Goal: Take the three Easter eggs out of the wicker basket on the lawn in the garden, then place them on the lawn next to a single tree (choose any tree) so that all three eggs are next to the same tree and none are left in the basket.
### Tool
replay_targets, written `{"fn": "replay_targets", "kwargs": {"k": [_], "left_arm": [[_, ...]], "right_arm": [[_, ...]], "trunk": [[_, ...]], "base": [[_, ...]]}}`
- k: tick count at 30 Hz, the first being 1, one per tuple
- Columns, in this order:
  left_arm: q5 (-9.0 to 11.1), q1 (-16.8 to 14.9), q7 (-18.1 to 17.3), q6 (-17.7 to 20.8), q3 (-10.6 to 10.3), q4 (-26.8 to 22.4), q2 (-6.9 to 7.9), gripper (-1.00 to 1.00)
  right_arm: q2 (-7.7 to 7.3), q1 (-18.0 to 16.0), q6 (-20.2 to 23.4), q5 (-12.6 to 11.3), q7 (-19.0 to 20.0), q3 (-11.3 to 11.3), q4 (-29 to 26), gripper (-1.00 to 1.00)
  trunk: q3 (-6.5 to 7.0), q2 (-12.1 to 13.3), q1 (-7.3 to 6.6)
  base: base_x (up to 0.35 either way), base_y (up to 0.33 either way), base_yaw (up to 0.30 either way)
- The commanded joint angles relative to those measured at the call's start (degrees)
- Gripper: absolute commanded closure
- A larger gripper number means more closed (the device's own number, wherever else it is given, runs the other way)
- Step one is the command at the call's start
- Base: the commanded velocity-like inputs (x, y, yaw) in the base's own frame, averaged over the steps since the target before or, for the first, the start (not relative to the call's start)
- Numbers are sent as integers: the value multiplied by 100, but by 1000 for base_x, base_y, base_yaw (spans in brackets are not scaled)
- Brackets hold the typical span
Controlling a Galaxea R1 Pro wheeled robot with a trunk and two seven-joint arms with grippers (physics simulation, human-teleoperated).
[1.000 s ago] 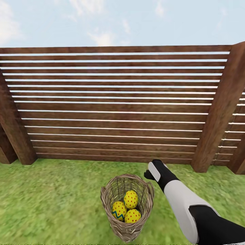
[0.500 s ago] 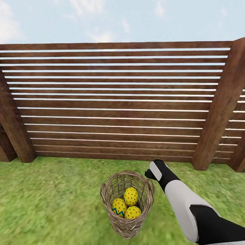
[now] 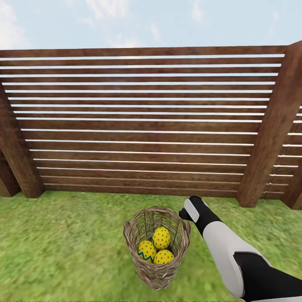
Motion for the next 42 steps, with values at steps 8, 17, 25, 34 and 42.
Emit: {"fn": "replay_targets", "kwargs": {"k": [8,17,25,34,42], "left_arm": [[37,1,1,-4,-4,-5,2,-100],[37,1,1,4,4,-5,2,-100],[38,1,1,5,5,-5,2,-100],[43,1,-8,6,5,-27,2,-100],[47,124,-14,17,5,-183,2,-100]], "right_arm": [[5,-22,7,-55,-61,-13,-15,-100],[14,-135,32,-54,-63,8,-18,-100],[14,-234,44,-54,-65,11,-19,-100],[10,-405,50,-48,-71,11,-17,-100],[5,-507,44,-39,-71,27,-12,-100]], "trunk": [[-149,-324,176],[-149,-324,176],[-221,-485,263],[-387,-807,442],[-453,-811,450]], "base": [[0,0,0],[0,0,0],[0,0,0],[0,0,0],[0,0,0]]}}
